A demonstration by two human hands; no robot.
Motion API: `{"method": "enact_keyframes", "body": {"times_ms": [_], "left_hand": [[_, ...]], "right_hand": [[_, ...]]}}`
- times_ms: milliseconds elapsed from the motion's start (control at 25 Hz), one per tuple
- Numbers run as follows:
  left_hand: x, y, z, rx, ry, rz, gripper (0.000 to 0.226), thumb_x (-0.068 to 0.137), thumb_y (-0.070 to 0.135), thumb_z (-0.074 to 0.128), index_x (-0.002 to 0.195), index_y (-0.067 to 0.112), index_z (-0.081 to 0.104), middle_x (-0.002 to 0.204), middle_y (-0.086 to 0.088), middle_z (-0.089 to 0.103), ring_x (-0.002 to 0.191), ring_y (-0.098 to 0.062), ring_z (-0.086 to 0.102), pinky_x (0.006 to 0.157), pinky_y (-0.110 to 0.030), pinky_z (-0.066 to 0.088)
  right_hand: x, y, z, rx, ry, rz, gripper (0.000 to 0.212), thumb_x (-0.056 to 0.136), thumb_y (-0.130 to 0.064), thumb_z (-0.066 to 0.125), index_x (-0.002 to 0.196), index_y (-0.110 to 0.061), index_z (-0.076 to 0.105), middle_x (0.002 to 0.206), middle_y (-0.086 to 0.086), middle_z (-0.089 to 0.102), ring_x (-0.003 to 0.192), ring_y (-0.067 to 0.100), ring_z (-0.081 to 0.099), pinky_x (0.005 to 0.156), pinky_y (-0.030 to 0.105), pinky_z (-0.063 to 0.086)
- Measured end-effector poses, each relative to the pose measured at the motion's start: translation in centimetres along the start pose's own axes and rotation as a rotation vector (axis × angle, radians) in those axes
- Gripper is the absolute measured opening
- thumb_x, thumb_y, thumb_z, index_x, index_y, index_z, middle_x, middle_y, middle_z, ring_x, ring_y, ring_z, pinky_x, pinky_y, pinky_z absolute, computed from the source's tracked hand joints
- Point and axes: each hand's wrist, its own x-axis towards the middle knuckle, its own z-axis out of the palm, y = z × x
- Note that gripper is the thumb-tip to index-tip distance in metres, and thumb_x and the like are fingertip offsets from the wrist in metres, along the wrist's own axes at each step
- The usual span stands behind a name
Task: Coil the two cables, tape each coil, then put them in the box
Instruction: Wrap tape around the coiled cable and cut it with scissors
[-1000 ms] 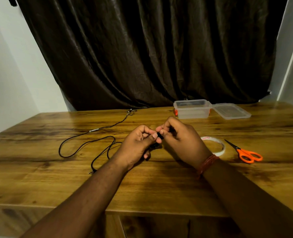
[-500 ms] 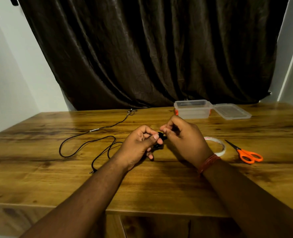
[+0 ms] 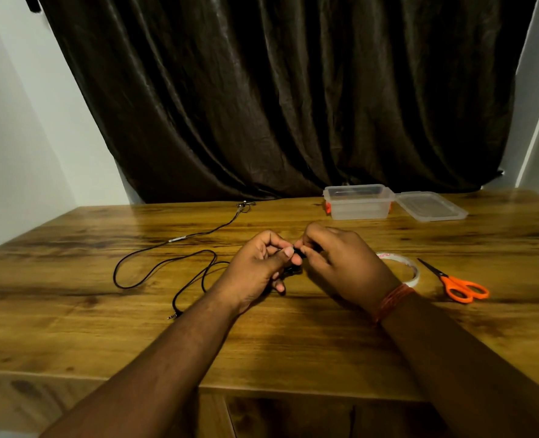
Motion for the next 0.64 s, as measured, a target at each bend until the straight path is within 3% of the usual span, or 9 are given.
{"method": "enact_keyframes", "body": {"times_ms": [280, 480, 640], "left_hand": [[0.1, -0.1, -0.1, 0.000, 0.023, 0.008, 0.006, 0.097, 0.005, 0.055, 0.095, 0.010, 0.052, 0.080, -0.010, 0.065, 0.046, -0.005, 0.042, 0.042, -0.026, 0.047], [0.1, 0.0, -0.3, -0.053, 0.055, 0.021, 0.005, 0.098, 0.006, 0.054, 0.100, 0.009, 0.051, 0.081, -0.007, 0.071, 0.046, -0.008, 0.048, 0.045, -0.028, 0.044], [-0.1, 0.3, -0.3, -0.213, 0.011, 0.002, 0.006, 0.095, 0.007, 0.056, 0.096, 0.012, 0.053, 0.081, -0.007, 0.070, 0.045, -0.008, 0.041, 0.048, -0.029, 0.042]], "right_hand": [[0.0, 0.2, 0.0, -0.009, -0.032, -0.001, 0.009, 0.090, -0.028, 0.065, 0.092, -0.023, 0.057, 0.093, -0.006, 0.065, 0.090, 0.013, 0.060, 0.076, 0.041, 0.051], [-0.1, -0.3, -0.3, 0.042, -0.085, 0.072, 0.033, 0.082, -0.039, 0.074, 0.108, -0.027, 0.059, 0.107, -0.011, 0.062, 0.104, 0.003, 0.054, 0.086, 0.026, 0.047], [0.0, -0.8, -0.3, 0.205, -0.010, 0.167, 0.040, 0.083, -0.018, 0.073, 0.115, -0.028, 0.052, 0.113, -0.011, 0.060, 0.109, -0.003, 0.053, 0.091, 0.019, 0.046]]}}
